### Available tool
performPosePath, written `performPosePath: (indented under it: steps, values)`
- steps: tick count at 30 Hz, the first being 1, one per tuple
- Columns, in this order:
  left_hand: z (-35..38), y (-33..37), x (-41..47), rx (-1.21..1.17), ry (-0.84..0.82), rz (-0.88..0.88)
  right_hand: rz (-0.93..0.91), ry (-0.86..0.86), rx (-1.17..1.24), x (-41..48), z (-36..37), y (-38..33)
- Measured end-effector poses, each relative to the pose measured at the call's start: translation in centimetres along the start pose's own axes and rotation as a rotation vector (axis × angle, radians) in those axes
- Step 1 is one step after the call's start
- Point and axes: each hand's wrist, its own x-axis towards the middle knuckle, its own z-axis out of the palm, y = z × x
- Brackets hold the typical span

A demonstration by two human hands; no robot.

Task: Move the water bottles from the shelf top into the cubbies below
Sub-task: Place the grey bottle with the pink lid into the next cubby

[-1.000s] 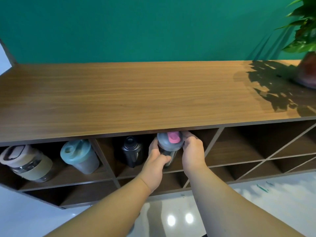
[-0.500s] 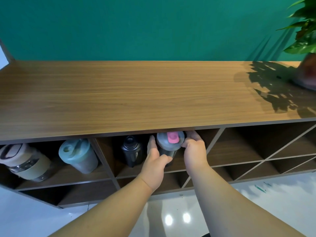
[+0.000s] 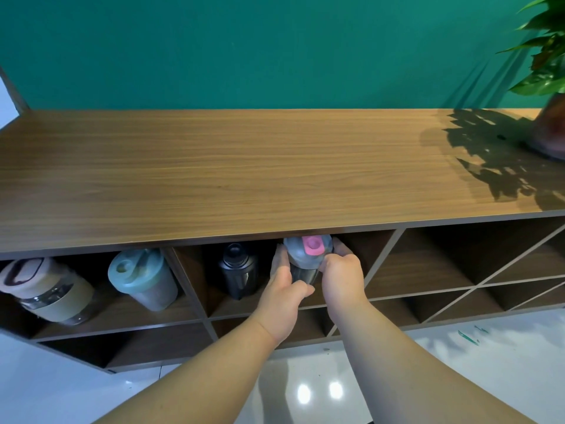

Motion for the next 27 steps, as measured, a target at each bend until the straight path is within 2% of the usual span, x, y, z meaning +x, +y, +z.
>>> performPosePath:
  steps: [3,15,22,25,27]
  values:
    - [0.3,0.1,0.1,-0.055,-0.012,-0.023,0.006,0.006,0.007,-0.2,0.1,-0.2]
    - [-0.5,-1.1,1.0,0.045,-0.003,-0.075,0.016,0.036,0.071,-0.6,0.5,-0.5]
    - [-0.5,-0.7,0.7,0.071,-0.043,-0.111,-0.029,0.023,0.018,-0.4,0.4,0.0]
    - [-0.6,-0.6,0.6,0.075,-0.050,-0.155,0.005,0.058,0.031,-0.3,0.4,-0.1]
    - [-0.7,-0.6,0.4,0.060,-0.049,-0.199,0.090,0.081,0.058,0.1,0.4,-0.1]
